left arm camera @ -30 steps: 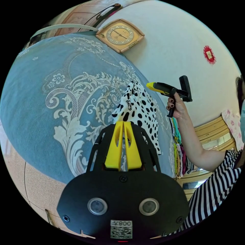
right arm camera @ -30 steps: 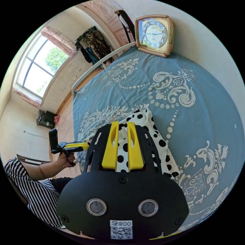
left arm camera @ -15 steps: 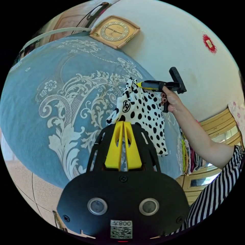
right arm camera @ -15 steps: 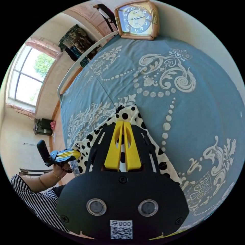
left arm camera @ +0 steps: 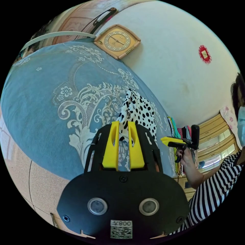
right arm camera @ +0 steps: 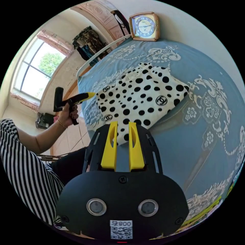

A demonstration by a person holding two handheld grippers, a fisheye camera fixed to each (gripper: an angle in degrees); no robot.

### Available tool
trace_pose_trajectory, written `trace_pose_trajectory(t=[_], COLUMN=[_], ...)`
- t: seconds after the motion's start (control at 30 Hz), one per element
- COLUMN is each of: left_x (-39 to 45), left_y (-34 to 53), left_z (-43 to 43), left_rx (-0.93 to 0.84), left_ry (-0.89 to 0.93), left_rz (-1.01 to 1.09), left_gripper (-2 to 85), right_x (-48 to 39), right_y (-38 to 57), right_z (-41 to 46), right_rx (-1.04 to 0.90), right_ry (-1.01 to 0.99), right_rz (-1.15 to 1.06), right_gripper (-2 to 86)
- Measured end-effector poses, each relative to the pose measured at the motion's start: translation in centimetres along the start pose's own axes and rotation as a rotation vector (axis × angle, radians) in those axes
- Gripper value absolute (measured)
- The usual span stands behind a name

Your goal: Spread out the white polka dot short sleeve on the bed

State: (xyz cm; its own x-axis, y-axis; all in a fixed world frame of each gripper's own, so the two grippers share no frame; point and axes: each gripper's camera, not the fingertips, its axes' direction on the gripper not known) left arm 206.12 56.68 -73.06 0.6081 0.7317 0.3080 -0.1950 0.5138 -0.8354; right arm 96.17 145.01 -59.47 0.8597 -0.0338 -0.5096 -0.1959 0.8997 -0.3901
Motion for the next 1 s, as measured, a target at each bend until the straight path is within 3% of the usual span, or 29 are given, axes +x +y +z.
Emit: trace_pose_trajectory(t=[0.3, 0.6, 0.83, 1.0], left_x=[1.2, 2.6, 2.0, 3.8], left_y=[1.4, 4.9, 8.2, 10.6], left_z=[3.5, 4.1, 6.6, 5.9], left_rx=[-0.102, -0.081, -0.113, -0.083], left_ry=[-0.064, -0.015, -0.019, -0.040], left_rz=[0.043, 0.038, -0.008, 0.075], left_gripper=[2.6, 1.9, 3.0, 4.4], right_x=[-5.2, -5.8, -2.4, 4.3], right_y=[4.7, 8.6, 9.9, 13.4], right_z=[2.5, -0.4, -2.7, -8.1], right_rx=[-0.084, -0.054, -0.080, 0.002], right_ry=[0.279, 0.398, 0.276, -0.010], right_rz=[-0.152, -0.241, -0.151, 0.127], right_gripper=[8.0, 3.7, 6.0, 7.1])
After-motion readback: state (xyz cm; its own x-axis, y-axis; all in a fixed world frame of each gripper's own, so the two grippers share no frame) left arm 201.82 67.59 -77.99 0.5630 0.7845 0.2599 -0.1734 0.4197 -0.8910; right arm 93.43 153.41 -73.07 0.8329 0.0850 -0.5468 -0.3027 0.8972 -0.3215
